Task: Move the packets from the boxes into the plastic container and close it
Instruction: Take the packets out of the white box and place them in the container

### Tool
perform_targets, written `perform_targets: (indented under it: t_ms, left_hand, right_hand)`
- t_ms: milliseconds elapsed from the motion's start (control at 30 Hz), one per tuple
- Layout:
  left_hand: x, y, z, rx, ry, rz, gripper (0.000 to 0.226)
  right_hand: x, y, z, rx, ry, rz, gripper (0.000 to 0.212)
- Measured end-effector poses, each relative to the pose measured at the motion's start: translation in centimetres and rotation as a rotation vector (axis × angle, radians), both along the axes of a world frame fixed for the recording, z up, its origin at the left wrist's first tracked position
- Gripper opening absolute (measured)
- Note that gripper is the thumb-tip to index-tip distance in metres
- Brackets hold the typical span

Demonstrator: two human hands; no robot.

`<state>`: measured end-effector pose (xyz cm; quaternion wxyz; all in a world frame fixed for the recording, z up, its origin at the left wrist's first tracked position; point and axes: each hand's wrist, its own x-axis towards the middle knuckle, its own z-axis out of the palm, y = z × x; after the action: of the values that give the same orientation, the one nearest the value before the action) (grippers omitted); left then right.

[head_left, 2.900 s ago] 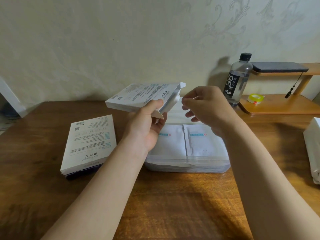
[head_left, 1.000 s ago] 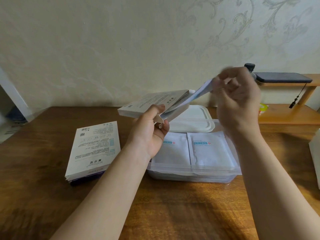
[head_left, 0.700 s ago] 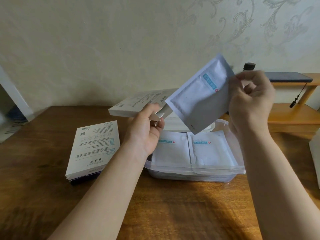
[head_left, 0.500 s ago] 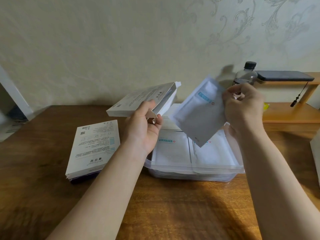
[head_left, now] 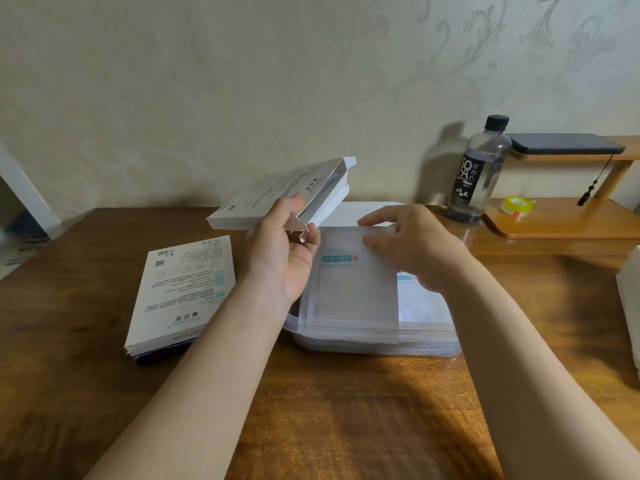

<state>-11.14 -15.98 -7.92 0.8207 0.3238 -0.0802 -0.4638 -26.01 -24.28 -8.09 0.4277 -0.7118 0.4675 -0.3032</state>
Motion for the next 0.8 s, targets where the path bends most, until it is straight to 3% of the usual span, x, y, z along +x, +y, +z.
perform_targets:
  t_ms: [167, 267, 533, 800]
  left_hand:
    - [-0.1, 0.1, 0.2, 0.004, -0.006, -0.029, 0.03]
    - [-0.2, 0.1, 0.2, 0.006, -0.008, -0.023, 0.039]
    - [-0.4, 0.2, 0.3, -0.004, -0.028, -0.015, 0.029]
    - [-0.4, 0.3, 0.5, 0.004, -0.035, -0.024, 0.026]
  right_hand:
    - [-1.1, 1.0, 1.3, -0.211, 0.491, 0.202, 0.054]
    - [-1.6, 1.4, 1.8, -0.327, 0.721, 0.289, 0.064]
    - [-0.8, 2.3, 1.4, -0.236, 0.982, 0.598, 0.089]
    - [0.3, 2.0, 0.1, -0.258, 0.988, 0.645, 0.089]
